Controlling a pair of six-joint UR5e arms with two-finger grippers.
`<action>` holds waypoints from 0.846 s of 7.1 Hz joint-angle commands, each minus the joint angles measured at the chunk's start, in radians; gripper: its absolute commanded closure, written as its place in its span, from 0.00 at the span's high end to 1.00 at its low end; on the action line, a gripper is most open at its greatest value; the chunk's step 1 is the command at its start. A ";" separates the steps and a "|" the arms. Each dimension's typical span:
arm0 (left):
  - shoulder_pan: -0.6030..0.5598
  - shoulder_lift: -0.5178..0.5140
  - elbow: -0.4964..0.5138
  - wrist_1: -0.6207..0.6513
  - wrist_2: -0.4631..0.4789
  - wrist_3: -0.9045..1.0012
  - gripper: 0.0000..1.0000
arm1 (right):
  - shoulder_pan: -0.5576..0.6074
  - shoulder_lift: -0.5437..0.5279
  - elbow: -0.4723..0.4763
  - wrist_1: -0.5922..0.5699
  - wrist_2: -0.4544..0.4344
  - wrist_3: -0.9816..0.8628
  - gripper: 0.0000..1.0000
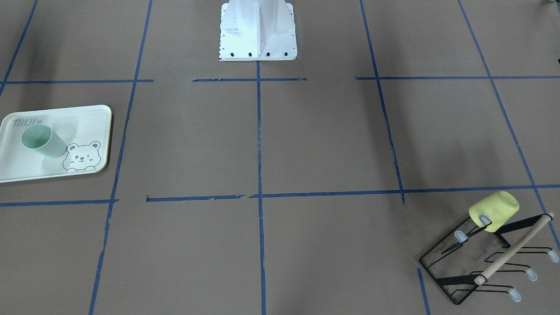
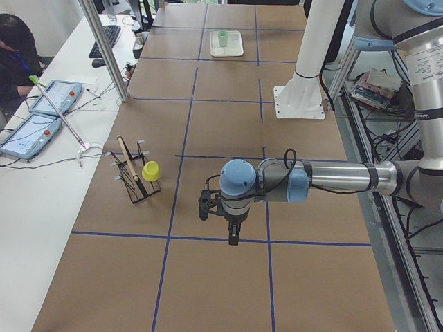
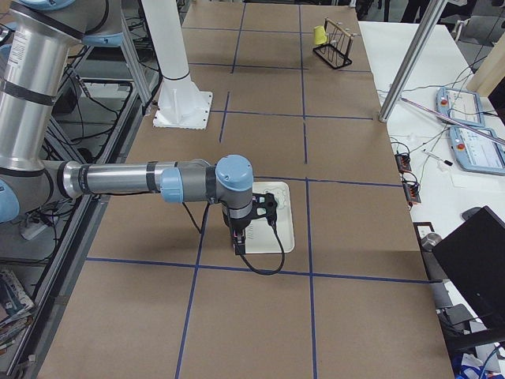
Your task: Left arm grabs green cup and hands to right arm on tray
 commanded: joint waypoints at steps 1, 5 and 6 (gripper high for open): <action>0.000 -0.002 0.007 0.001 -0.003 -0.002 1.00 | 0.018 -0.007 0.007 -0.031 0.016 0.001 1.00; 0.000 0.002 0.008 0.002 0.010 0.003 1.00 | 0.016 -0.004 0.000 -0.025 0.015 -0.001 1.00; 0.000 0.002 0.005 0.002 0.009 0.003 1.00 | 0.016 -0.004 0.000 -0.025 0.013 -0.001 1.00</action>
